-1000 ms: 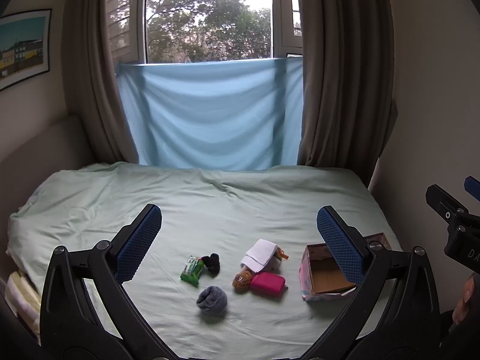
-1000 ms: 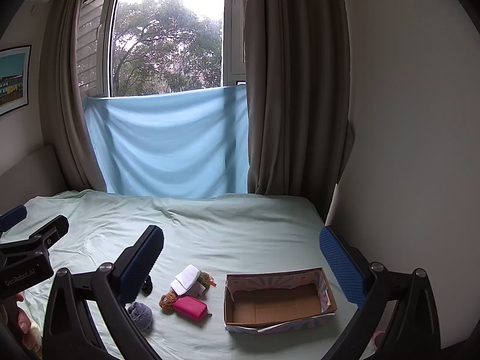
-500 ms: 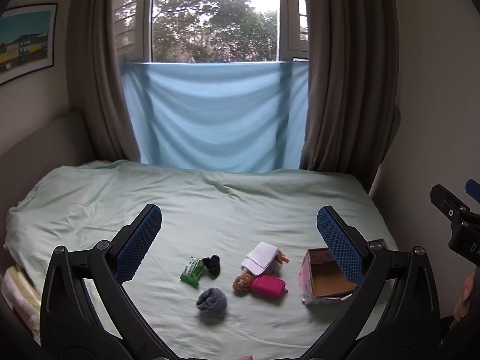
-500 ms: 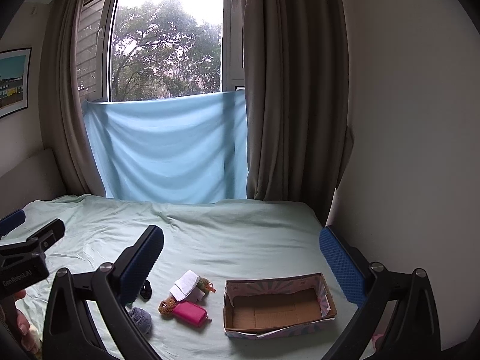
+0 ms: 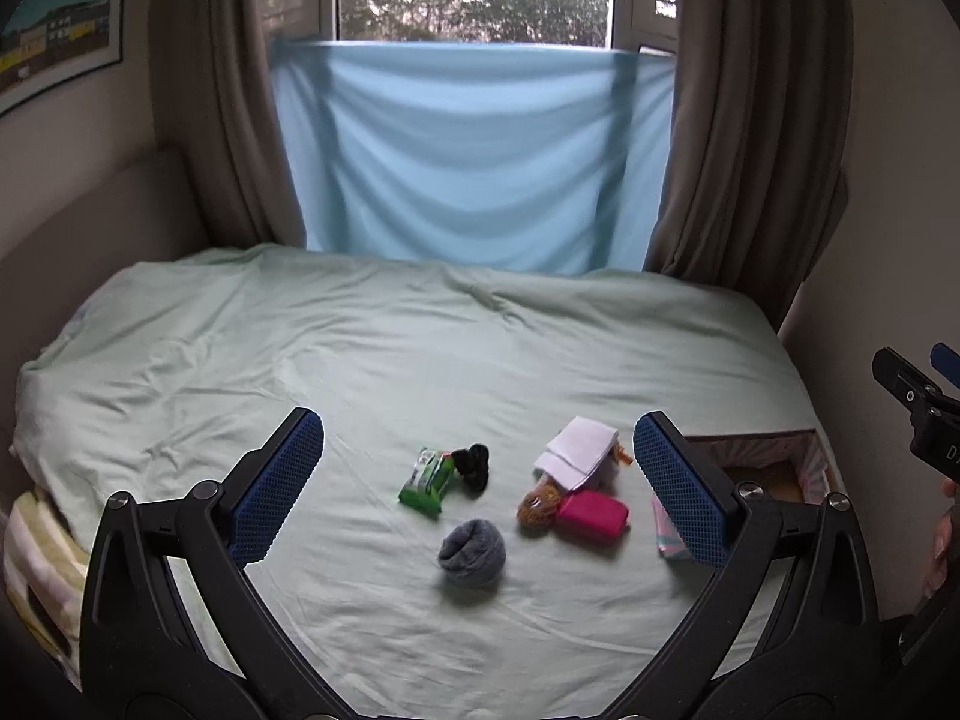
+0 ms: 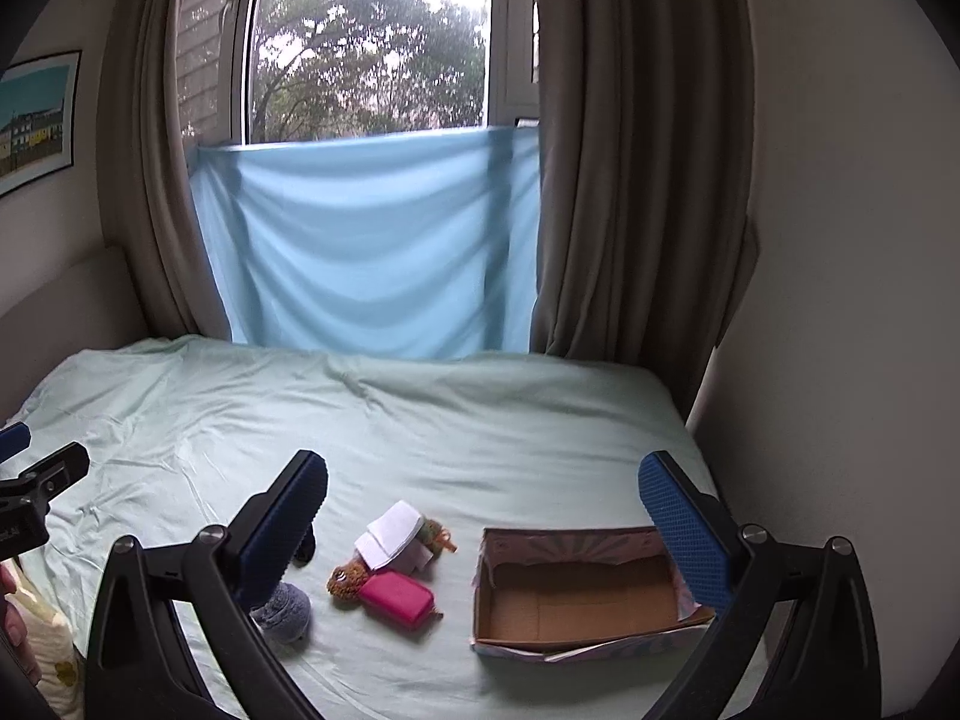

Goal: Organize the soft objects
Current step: 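Grasp the green wipes pack with the left tool while the right tool grasps the white cloth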

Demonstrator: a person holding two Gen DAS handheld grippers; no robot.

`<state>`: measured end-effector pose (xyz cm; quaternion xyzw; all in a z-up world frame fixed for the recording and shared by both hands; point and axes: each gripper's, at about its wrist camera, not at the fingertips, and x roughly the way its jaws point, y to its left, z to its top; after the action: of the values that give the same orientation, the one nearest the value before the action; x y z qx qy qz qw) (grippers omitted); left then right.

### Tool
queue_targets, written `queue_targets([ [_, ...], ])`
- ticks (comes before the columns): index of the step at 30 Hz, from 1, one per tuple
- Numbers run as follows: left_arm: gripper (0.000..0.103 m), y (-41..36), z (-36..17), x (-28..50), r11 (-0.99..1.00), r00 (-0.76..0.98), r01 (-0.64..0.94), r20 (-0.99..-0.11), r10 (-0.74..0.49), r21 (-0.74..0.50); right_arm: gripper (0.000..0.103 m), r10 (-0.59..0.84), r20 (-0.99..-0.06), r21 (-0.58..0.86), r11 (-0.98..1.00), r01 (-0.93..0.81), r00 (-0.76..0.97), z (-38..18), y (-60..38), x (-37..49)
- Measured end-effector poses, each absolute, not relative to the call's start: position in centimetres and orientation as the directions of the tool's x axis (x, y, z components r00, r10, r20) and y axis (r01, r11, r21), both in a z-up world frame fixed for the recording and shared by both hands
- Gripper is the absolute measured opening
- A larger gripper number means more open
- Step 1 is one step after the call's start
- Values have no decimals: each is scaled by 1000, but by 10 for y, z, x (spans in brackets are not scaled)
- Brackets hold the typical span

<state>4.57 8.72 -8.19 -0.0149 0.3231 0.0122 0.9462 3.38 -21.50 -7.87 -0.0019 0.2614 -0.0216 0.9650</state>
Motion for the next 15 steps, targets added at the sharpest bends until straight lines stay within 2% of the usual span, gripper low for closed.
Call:
queue_targets([
  [7, 103, 127, -141, 105, 999, 719, 46, -693, -48, -21, 103, -86, -563, -2, 995, 103, 822, -123, -177, 78],
  [15, 103, 171, -241, 185, 993, 644, 111, -757, -109, -49, 103, -129, -620, 27, 982, 186, 774, -195, -137, 130],
])
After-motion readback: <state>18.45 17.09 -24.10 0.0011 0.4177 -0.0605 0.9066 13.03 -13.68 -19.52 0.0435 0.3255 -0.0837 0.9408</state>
